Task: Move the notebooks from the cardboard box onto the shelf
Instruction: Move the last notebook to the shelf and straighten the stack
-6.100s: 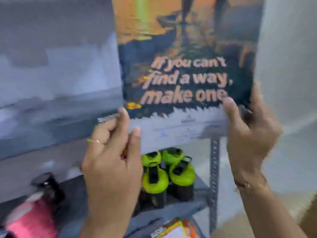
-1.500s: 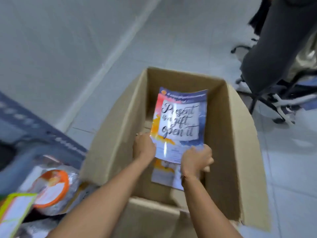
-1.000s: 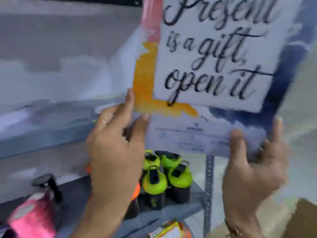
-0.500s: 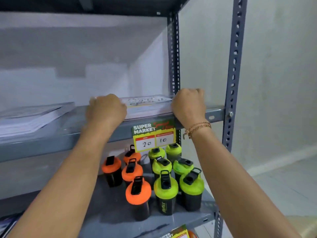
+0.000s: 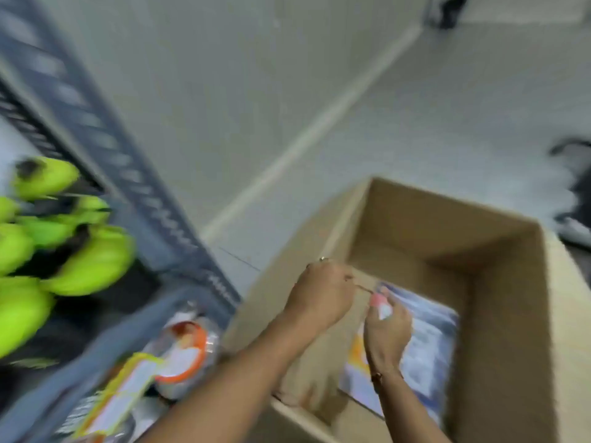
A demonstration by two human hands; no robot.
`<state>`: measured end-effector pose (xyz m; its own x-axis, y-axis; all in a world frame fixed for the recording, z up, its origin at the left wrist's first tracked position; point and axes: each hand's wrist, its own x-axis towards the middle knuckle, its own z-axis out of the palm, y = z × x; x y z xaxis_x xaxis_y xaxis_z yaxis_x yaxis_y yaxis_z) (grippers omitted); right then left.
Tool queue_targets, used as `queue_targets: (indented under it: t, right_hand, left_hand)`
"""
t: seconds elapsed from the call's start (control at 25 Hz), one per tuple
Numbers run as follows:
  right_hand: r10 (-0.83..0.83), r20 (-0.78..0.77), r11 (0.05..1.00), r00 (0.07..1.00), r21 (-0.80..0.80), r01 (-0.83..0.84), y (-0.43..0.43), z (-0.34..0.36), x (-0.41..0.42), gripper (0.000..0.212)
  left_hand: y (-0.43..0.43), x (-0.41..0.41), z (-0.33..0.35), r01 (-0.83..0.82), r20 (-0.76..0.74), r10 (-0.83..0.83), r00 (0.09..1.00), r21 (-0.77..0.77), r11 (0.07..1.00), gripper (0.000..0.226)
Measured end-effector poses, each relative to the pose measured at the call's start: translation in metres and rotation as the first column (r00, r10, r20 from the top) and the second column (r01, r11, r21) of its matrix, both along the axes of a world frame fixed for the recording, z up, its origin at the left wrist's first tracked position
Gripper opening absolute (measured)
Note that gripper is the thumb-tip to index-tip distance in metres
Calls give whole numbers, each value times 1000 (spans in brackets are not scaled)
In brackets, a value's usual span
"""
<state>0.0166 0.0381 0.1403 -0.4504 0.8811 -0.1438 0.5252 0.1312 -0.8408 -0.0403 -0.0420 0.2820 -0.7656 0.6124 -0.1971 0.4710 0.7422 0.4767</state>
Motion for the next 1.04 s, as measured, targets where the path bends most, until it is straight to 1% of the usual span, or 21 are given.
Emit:
queue_targets:
  t: [0.04, 0.08, 0.12, 0.16, 0.2, 0.28, 0.32, 0.36, 0.44, 0.52, 0.6, 0.64, 0.72, 0.76, 0.84, 0.88, 0.92, 0.96, 1.0, 1.04]
  right_hand:
    - [-49, 247, 991, 968, -110, 78, 18, -43, 24, 39]
    - [-57, 436, 968, 898, -194, 156, 29, -77, 50, 46]
    - [-26, 550, 940, 835, -271, 208, 33, -99, 69, 54]
    - [-3, 623, 910, 782, -322, 260, 35, -116, 85, 61]
    - [7, 679, 882, 734, -350, 315, 39, -132, 100, 68]
    - [7, 713, 873, 701, -347, 344, 37, -150, 110, 72]
    - [-9, 724, 882, 690, -319, 347, 37, -158, 113, 72]
    - [-40, 731, 889, 681, -285, 358, 37, -162, 112, 69]
    - [-103, 740, 860, 665, -270, 433, 41, -166, 109, 62]
    - [-185, 715, 751, 674, -340, 566, 51, -173, 111, 58]
    - [-288, 651, 645, 702, -410, 644, 61, -177, 116, 56]
    - [-322, 621, 617, 714, -434, 656, 63, -173, 116, 52]
    - [-377, 585, 599, 718, -437, 671, 64, -156, 114, 46]
    - [-401, 571, 602, 716, -425, 676, 62, -142, 112, 45]
    - [-431, 508, 640, 745, -410, 650, 58, -106, 100, 47]
    - [-453, 464, 656, 761, -405, 637, 56, -81, 92, 47]
    - [-477, 386, 685, 790, -400, 609, 50, -54, 83, 47]
    - [-494, 263, 731, 829, -390, 560, 41, -23, 71, 47]
    - [-505, 99, 782, 858, -368, 503, 31, 7, 59, 47]
    - [-506, -82, 824, 858, -341, 453, 19, 41, 47, 45]
  left_hand:
    - [24, 1, -57, 79, 178, -54, 983, -136, 988, 30]
    - [39, 5, -113, 180, 304, -97, 948, -257, 949, 32]
    - [44, 11, -160, 241, 398, -89, 913, -349, 906, 38]
    - [46, 19, -202, 259, 459, -45, 887, -416, 871, 50]
    - [50, 32, -240, 248, 495, 17, 869, -463, 851, 63]
    - [46, 49, -288, 164, 484, 132, 865, -522, 837, 82]
    - [49, 58, -302, 123, 472, 171, 865, -530, 839, 86]
    - [53, 64, -306, 80, 451, 195, 871, -521, 850, 85]
    - [62, 71, -306, -56, 380, 265, 886, -480, 876, 74]
    - [66, 68, -304, -187, 312, 368, 876, -485, 854, 65]
    - [64, 56, -298, -227, 284, 411, 866, -509, 830, 51]
    - [63, 49, -293, -213, 273, 388, 880, -503, 837, 44]
    - [62, 39, -270, -146, 260, 277, 925, -432, 890, 39]
    - [62, 38, -253, -111, 255, 215, 943, -369, 923, 38]
    - [60, 35, -207, -84, 223, 133, 966, -216, 973, 40]
    - [59, 34, -177, -91, 186, 114, 976, -125, 988, 42]
    - [52, 33, -144, -114, 140, 115, 984, -16, 993, 43]
    - [39, 32, -108, -140, 70, 133, 989, 112, 984, 44]
    - [22, 32, -71, -152, -32, 164, 986, 244, 958, 44]
    - [1, 34, -36, -141, -172, 219, 960, 375, 916, 43]
